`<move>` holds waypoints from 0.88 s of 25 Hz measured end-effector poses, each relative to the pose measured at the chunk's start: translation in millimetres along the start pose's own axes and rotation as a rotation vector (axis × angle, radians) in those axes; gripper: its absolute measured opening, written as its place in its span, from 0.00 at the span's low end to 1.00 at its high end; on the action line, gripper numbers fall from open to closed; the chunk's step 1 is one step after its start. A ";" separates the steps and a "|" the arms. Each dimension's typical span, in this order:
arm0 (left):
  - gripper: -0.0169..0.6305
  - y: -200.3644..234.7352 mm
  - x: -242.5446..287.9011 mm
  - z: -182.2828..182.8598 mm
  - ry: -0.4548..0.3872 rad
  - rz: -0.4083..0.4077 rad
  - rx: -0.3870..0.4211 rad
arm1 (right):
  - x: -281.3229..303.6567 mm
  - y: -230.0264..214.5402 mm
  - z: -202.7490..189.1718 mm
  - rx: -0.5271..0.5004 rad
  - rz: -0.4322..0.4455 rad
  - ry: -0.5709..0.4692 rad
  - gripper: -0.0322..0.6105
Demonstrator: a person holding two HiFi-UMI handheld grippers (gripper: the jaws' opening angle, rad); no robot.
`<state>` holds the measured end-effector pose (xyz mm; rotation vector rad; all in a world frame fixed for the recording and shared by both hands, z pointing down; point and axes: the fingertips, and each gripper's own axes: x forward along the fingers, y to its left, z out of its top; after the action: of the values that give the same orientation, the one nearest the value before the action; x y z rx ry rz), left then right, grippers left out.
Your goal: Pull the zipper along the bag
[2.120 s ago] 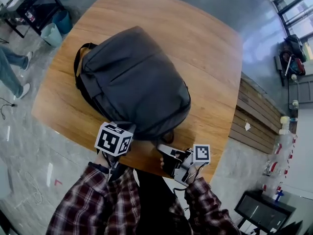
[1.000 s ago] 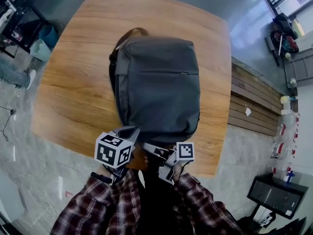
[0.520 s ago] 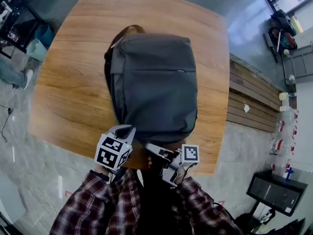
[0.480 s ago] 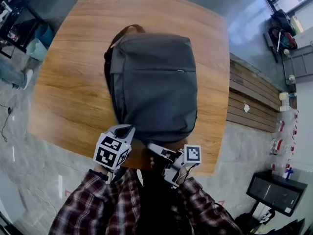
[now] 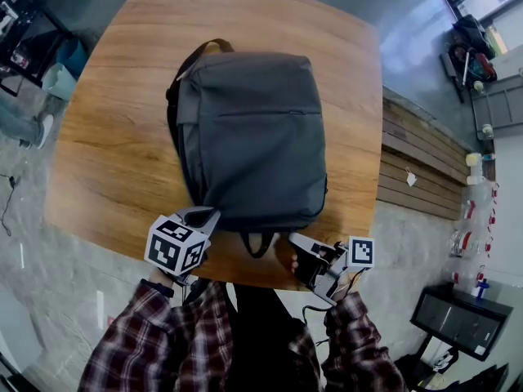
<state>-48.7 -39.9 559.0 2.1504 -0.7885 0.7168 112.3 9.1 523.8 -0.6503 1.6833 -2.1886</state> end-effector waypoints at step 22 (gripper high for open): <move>0.04 -9.6 -28.6 -9.9 0.031 0.186 -0.140 | 125.1 -12.0 -88.5 -0.055 0.011 0.135 0.07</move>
<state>-63.0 -18.1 541.0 1.9541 -1.0014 0.7641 -40.1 23.1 537.8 -0.5158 1.8150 -2.2302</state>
